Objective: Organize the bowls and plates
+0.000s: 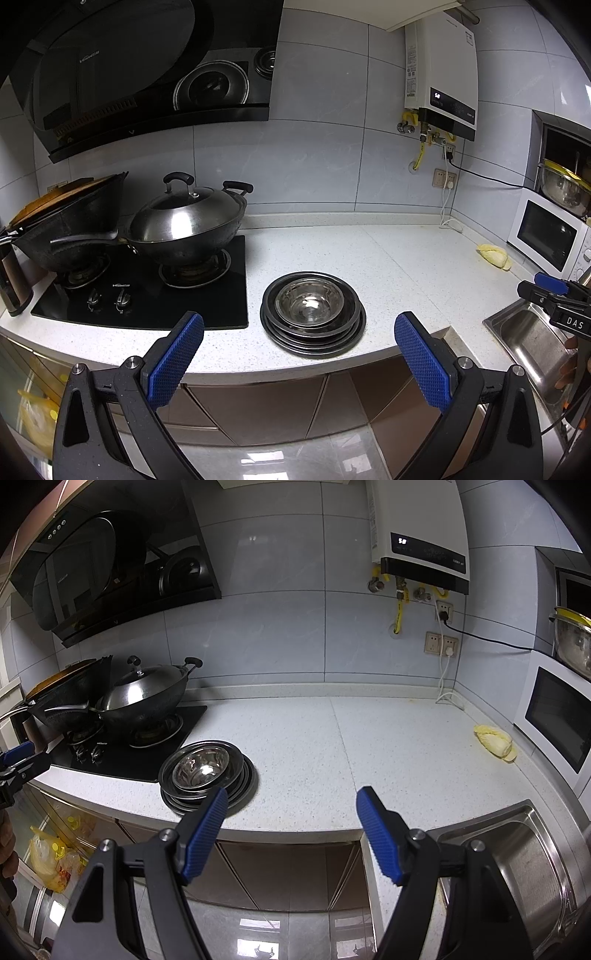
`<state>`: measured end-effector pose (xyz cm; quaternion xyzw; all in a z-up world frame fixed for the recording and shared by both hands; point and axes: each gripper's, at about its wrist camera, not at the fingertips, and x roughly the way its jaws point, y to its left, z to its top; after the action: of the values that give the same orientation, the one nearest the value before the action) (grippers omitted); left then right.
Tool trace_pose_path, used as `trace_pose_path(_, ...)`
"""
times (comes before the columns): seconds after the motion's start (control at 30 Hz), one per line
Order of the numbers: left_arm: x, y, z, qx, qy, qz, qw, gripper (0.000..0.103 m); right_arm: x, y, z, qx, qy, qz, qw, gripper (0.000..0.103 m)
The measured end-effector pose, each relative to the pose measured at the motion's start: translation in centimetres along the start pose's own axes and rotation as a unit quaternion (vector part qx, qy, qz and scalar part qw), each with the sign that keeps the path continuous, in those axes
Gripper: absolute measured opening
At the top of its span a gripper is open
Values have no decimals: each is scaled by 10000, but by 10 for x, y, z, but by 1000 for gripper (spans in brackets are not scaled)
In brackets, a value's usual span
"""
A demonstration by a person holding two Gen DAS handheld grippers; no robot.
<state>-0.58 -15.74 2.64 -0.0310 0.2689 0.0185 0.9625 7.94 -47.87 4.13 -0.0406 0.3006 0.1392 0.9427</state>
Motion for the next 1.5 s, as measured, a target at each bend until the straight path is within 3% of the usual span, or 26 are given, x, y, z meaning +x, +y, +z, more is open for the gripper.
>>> trace_pose_path(1.5,-2,-1,0,75,4,6,10000,101,-1,11,2,-79,24,32,10000,71)
